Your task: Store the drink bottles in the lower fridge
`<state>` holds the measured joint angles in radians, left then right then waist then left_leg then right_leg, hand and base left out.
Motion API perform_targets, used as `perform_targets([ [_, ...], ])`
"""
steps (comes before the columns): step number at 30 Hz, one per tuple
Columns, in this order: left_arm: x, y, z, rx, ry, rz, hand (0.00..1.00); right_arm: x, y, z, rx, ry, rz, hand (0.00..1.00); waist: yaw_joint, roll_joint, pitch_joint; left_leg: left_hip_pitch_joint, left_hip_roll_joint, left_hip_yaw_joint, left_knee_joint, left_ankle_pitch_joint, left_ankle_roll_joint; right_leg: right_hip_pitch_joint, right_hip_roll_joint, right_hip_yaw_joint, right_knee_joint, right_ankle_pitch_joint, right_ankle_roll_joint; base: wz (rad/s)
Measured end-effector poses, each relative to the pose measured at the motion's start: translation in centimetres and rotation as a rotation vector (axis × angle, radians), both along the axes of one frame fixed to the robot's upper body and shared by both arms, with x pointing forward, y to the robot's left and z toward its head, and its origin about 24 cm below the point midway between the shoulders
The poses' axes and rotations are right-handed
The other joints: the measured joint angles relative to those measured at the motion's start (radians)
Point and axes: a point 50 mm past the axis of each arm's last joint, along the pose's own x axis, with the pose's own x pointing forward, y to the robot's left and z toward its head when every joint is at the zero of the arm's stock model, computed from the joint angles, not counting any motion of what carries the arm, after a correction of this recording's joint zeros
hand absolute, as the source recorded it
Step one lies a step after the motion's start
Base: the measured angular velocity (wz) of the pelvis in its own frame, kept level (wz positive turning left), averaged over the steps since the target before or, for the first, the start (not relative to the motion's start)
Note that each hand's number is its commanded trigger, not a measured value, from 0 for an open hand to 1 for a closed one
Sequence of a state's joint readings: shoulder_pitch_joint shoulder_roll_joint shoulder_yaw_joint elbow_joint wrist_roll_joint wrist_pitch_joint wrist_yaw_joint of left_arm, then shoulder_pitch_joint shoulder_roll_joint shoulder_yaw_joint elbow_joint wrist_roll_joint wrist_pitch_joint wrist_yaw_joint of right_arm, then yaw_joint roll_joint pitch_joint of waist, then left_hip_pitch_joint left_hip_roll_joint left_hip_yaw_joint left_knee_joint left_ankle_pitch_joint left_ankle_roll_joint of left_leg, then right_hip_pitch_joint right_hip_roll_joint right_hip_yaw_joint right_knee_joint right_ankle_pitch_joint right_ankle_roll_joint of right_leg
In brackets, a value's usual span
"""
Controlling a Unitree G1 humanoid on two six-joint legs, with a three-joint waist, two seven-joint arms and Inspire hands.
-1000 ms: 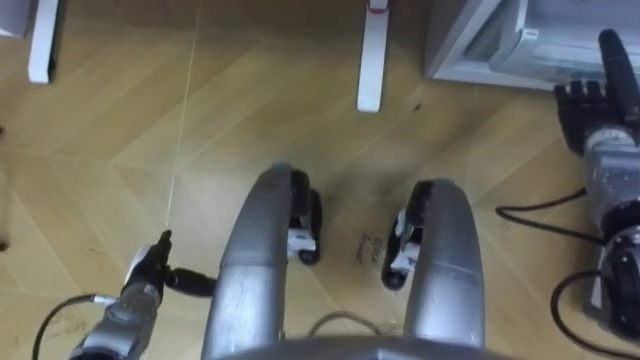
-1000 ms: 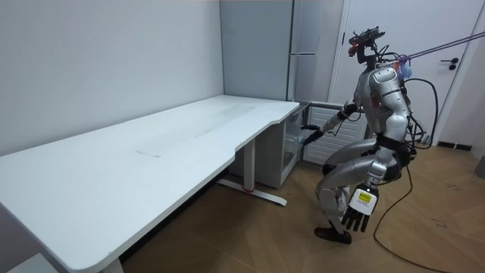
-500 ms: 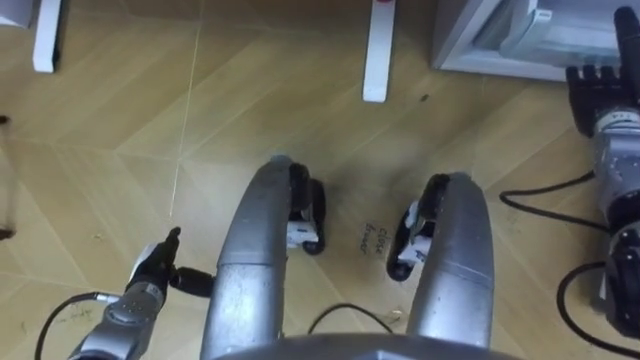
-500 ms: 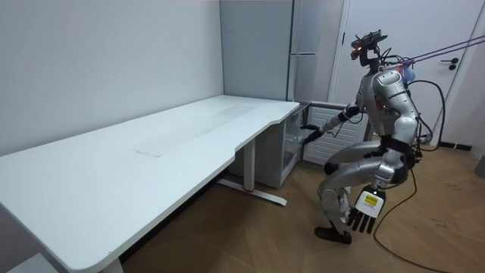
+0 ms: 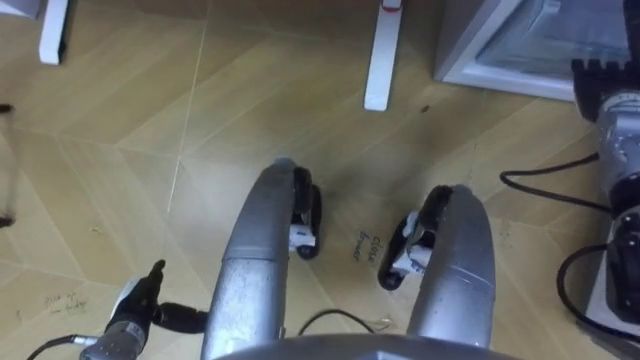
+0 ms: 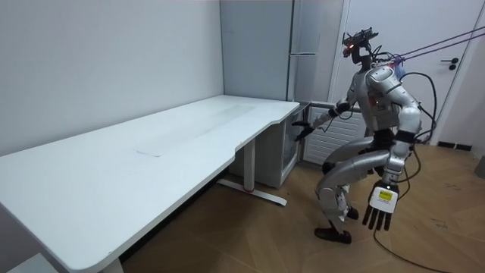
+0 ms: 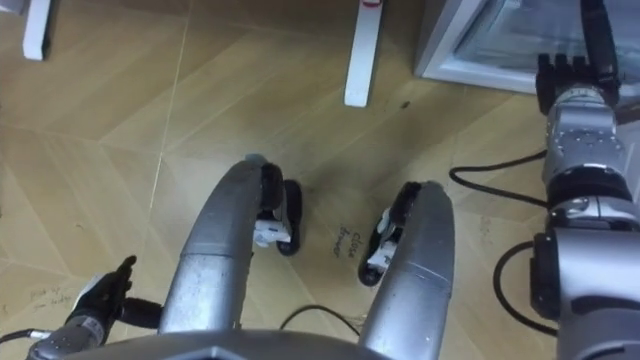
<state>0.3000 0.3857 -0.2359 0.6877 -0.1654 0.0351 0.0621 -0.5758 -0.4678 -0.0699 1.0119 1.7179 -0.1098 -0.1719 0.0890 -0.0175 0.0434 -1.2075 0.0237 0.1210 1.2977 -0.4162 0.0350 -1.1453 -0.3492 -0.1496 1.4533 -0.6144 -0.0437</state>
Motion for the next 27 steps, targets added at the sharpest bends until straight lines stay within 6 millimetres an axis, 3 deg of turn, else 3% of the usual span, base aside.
perform_targets([
  [6, -0.9, 0.6, 0.0, 0.009, 0.001, 0.021, 0.0, 0.3, 0.1, 0.4, -0.005, -0.011, 0.001, 0.0, 0.008, 0.001, -0.0005, 0.039, 0.0, -0.012, -0.062, 0.016, -0.011, 0.059, 0.005, -0.044, -0.066, 0.004, -0.007, 0.06],
  [11, -1.9, 0.9, 0.0, 0.016, 0.02, 0.043, 0.0, 0.3, 0.1, 0.4, -0.031, -0.001, 0.012, 0.0, 0.005, 0.0, -0.0002, 0.064, -0.002, -0.015, -0.11, 0.037, -0.02, 0.083, 0.009, -0.055, -0.105, 0.016, -0.011, 0.02],
  [19, -2.1, 1.0, -0.1, 0.016, 0.025, 0.044, 0.0, 0.2, 0.1, 0.3, -0.037, 0.019, 0.009, 0.0, 0.04, 0.006, 0.0007, 0.11, -0.006, -0.037, -0.192, 0.087, -0.044, 0.138, 0.01, -0.097, -0.168, 0.038, -0.023, 0.06],
  [27, -2.3, 1.1, -0.1, 0.029, 0.034, 0.038, 0.0, 0.0, -0.4, 0.4, -0.048, 0.017, -0.044, 0.0, 0.079, 0.012, -0.0007, 0.124, -0.019, -0.055, -0.28, 0.156, -0.062, 0.161, -0.027, -0.161, -0.217, 0.067, -0.045, 0.09],
])
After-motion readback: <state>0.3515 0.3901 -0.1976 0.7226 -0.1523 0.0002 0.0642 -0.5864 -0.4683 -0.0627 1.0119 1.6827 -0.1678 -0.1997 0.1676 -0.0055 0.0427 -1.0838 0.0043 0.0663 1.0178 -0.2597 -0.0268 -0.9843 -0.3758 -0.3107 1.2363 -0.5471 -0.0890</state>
